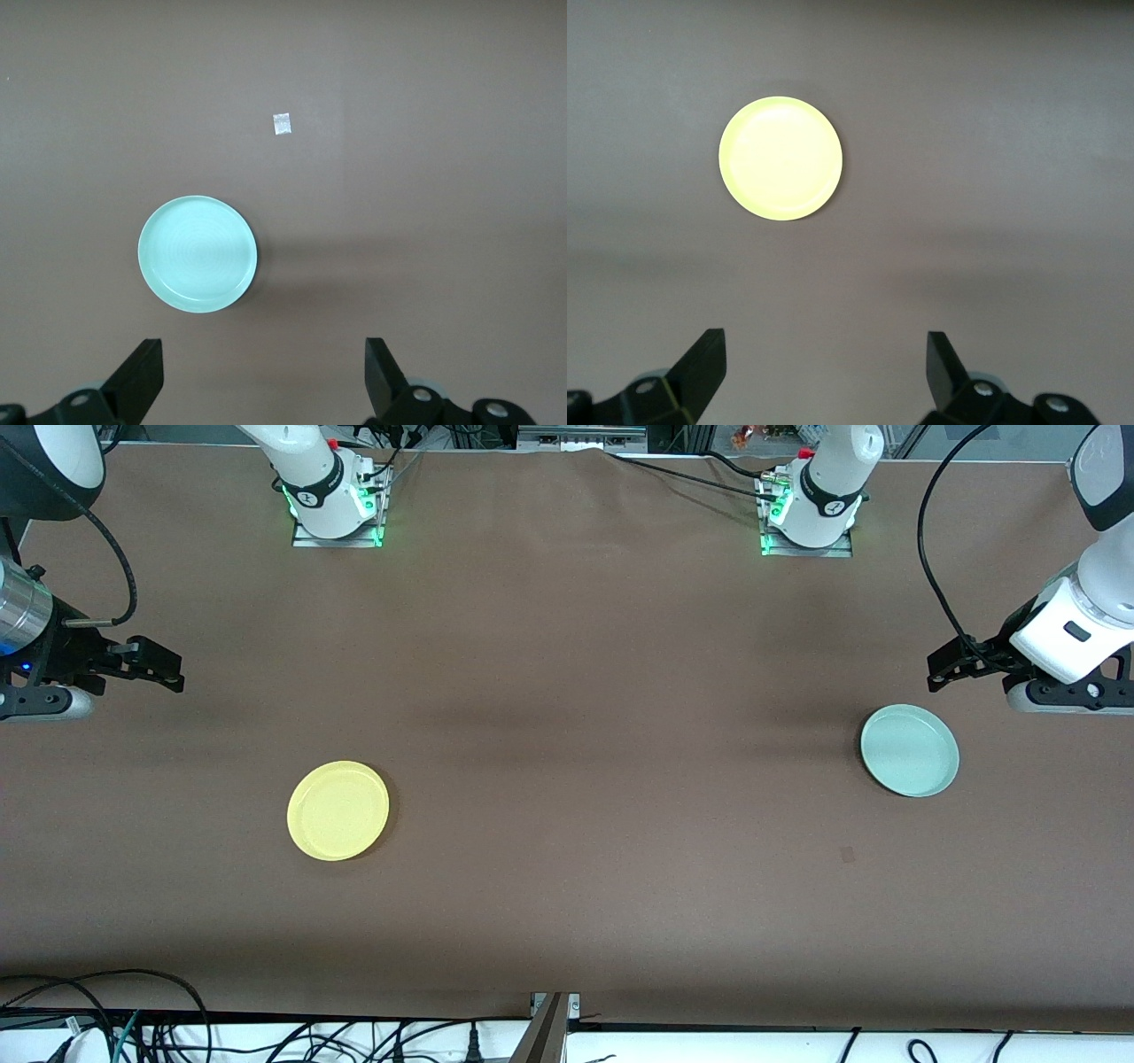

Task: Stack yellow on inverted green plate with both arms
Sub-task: 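Move the left gripper down toward the pale green plate's rim, then grasp the rim of the pale green plate with the left gripper, then lift the green plate and flip it over with the left gripper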

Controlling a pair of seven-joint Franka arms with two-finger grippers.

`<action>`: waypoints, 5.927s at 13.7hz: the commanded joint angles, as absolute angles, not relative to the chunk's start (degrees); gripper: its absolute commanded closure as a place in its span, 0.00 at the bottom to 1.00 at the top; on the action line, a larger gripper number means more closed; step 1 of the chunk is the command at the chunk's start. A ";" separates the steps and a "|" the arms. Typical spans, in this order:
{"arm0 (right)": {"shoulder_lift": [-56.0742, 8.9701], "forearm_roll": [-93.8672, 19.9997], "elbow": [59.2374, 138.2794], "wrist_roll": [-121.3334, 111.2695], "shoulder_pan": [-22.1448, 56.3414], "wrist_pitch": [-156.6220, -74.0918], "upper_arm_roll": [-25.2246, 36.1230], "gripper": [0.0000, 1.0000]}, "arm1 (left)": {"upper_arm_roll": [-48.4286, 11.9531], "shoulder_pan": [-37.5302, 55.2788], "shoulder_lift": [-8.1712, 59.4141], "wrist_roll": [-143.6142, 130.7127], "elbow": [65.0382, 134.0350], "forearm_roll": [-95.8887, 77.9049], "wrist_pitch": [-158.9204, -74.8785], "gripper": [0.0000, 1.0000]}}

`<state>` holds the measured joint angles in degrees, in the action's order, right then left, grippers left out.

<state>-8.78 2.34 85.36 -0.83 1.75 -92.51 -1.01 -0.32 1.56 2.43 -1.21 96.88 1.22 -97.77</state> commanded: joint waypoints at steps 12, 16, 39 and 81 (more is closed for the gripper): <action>-7.38 2.90 84.73 -1.76 2.11 -84.90 -3.34 0.00 | -0.18 -7.47 16.15 30.65 87.89 4.13 -92.98 0.00; -7.56 2.55 84.55 -1.67 2.20 -85.52 -3.60 0.00 | -0.35 -12.46 22.84 41.63 90.52 4.93 -104.82 0.00; -8.79 1.58 82.79 -6.16 2.11 -85.25 -3.43 0.00 | -0.44 -19.07 34.01 60.21 109.86 5.80 -142.82 1.00; -11.43 0.62 82.88 -6.59 1.85 -86.13 -2.99 0.00 | -0.52 51.50 47.63 -35.40 74.89 46.50 -83.22 1.00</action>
<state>-11.30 0.99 84.05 -5.62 1.92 -86.76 -2.83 -0.62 51.17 45.07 -32.51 77.88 47.59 -82.51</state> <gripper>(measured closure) 0.000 0.965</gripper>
